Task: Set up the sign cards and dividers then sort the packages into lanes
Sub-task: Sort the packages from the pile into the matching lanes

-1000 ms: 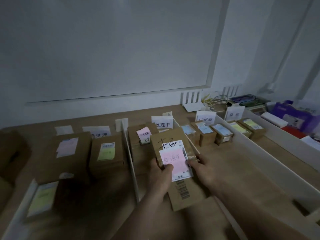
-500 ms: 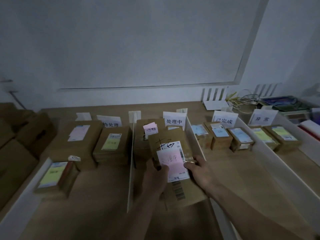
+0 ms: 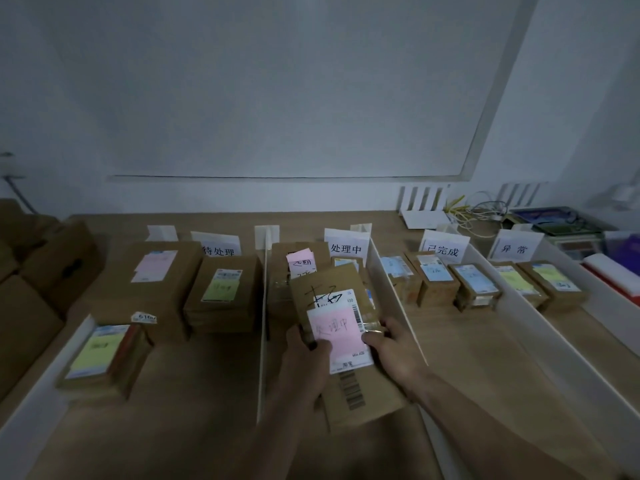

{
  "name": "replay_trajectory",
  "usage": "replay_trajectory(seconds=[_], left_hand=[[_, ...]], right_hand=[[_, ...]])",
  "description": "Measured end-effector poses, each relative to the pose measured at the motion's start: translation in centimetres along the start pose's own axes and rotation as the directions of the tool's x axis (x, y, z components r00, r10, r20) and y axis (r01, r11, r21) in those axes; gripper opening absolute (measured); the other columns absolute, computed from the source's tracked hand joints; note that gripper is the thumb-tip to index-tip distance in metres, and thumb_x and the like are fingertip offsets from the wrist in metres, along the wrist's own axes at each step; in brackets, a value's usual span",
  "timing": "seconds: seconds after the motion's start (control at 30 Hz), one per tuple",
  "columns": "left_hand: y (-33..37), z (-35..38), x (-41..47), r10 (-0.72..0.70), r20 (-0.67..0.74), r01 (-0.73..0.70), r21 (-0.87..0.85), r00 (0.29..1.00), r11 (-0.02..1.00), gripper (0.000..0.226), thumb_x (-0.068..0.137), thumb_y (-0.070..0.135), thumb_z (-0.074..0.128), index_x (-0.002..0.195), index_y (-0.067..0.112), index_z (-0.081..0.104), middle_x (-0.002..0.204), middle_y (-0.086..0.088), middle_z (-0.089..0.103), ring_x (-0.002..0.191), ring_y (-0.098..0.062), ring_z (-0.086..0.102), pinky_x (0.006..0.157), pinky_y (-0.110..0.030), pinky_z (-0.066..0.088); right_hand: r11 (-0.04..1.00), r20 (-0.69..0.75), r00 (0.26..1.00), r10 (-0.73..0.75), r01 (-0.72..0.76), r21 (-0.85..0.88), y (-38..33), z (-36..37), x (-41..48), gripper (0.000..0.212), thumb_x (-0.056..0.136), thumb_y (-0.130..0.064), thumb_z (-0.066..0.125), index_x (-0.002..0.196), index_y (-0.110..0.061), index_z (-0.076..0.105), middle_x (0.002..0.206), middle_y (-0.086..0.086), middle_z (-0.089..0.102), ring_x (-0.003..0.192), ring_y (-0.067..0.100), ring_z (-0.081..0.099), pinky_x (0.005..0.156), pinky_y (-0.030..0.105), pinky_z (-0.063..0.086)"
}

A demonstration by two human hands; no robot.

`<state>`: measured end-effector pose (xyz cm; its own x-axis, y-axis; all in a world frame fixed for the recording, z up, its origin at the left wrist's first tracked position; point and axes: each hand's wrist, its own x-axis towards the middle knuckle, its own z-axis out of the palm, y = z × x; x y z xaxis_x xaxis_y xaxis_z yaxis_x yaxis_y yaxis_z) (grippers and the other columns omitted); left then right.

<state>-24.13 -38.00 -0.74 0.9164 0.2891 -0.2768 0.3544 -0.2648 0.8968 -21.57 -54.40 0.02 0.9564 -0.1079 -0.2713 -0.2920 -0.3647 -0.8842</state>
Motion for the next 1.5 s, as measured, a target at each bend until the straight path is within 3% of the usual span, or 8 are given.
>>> replay_trajectory(seconds=[0.43, 0.63, 0.83, 0.97, 1.13, 1.23, 1.37, 1.5], left_hand=[[-4.7, 2.9, 0.2, -0.226, 0.001, 0.221, -0.213, 0.974, 0.952, 0.059, 0.092, 0.027, 0.063, 0.139, 0.022, 0.028, 0.115, -0.004, 0.063, 0.094, -0.024, 0.070, 0.078, -0.046, 0.062], [-6.7, 5.5, 0.0, -0.440, -0.022, 0.403, -0.364, 0.898, 0.839, 0.067, 0.090, 0.022, 0.068, 0.139, 0.017, 0.024, 0.120, -0.009, 0.054, 0.108, -0.033, 0.059, 0.090, -0.053, 0.057], [-7.4, 7.5, 0.0, -0.614, 0.028, 0.533, -0.529, 0.789, 0.660, 0.061, 0.085, 0.011, 0.075, 0.120, 0.016, 0.025, 0.121, -0.014, 0.052, 0.109, -0.036, 0.056, 0.084, -0.053, 0.057], [-7.6, 9.1, 0.7, -0.689, 0.087, 0.581, -0.619, 0.720, 0.529, 0.053, 0.093, 0.005, 0.060, 0.137, 0.018, 0.033, 0.124, -0.014, 0.056, 0.101, -0.035, 0.064, 0.069, -0.048, 0.063], [-7.9, 10.4, 1.7, -0.653, 0.161, 0.513, -0.763, 0.740, 0.394, 0.038, 0.088, -0.001, 0.064, 0.125, 0.001, 0.054, 0.106, -0.022, 0.067, 0.094, -0.038, 0.067, 0.063, -0.045, 0.061], [-8.1, 10.7, 2.5, -0.653, 0.137, 0.479, -0.790, 0.745, 0.381, 0.054, 0.087, 0.002, 0.065, 0.137, 0.011, 0.046, 0.112, -0.020, 0.066, 0.096, -0.040, 0.067, 0.062, -0.048, 0.061], [-8.4, 10.0, 3.2, -0.654, -0.008, 0.440, -0.734, 0.757, 0.518, 0.098, 0.079, 0.002, 0.074, 0.154, 0.033, 0.019, 0.122, -0.016, 0.059, 0.102, -0.039, 0.065, 0.064, -0.044, 0.061], [-8.7, 9.2, 4.7, -0.642, -0.038, 0.445, -0.689, 0.766, 0.572, 0.095, 0.081, 0.009, 0.079, 0.155, 0.020, 0.020, 0.125, -0.019, 0.058, 0.095, -0.034, 0.065, 0.053, -0.035, 0.058]], right_hand=[[0.971, 0.177, 0.982, -0.064, 0.103, -0.217, 1.2, 0.2, 2.4, 0.022, 0.091, -0.014, 0.066, 0.110, -0.025, 0.071, 0.094, -0.006, 0.074, 0.079, 0.008, 0.071, 0.060, 0.014, 0.051], [0.871, 0.365, 0.929, -0.060, 0.227, -0.435, 2.5, 0.9, 5.3, 0.006, 0.093, -0.033, 0.063, 0.093, -0.028, 0.066, 0.086, -0.002, 0.073, 0.078, 0.011, 0.072, 0.077, 0.041, 0.063], [0.739, 0.490, 0.867, -0.091, 0.388, -0.551, 3.9, 1.8, 7.7, 0.006, 0.097, -0.032, 0.056, 0.096, -0.028, 0.061, 0.093, -0.008, 0.066, 0.083, 0.004, 0.063, 0.078, 0.027, 0.057], [0.638, 0.532, 0.846, -0.030, 0.426, -0.642, 5.5, 2.2, 9.6, 0.068, 0.092, -0.034, 0.058, 0.154, -0.030, 0.031, 0.150, -0.001, 0.047, 0.137, 0.021, 0.044, 0.111, 0.044, 0.043], [0.427, 0.629, 0.772, -0.092, 0.602, -0.675, 7.5, 3.0, 9.8, 0.089, 0.084, -0.067, 0.049, 0.158, -0.037, 0.010, 0.168, -0.002, 0.008, 0.155, 0.027, 0.001, 0.123, 0.059, 0.011], [0.370, 0.682, 0.722, -0.116, 0.668, -0.645, 8.7, 2.5, 9.8, 0.079, 0.093, -0.045, 0.060, 0.157, -0.040, 0.014, 0.169, -0.004, -0.006, 0.155, 0.028, -0.009, 0.123, 0.056, 0.004], [0.305, 0.717, 0.678, -0.162, 0.725, -0.617, 9.1, 2.2, 10.2, 0.081, 0.090, -0.061, 0.059, 0.156, -0.040, 0.017, 0.170, -0.002, -0.006, 0.156, 0.029, -0.007, 0.123, 0.059, 0.009], [0.298, 0.720, 0.672, -0.173, 0.733, -0.612, 8.7, 2.3, 10.3, 0.077, 0.093, -0.058, 0.055, 0.157, -0.037, 0.017, 0.170, -0.003, -0.006, 0.156, 0.028, -0.008, 0.124, 0.058, 0.009]])
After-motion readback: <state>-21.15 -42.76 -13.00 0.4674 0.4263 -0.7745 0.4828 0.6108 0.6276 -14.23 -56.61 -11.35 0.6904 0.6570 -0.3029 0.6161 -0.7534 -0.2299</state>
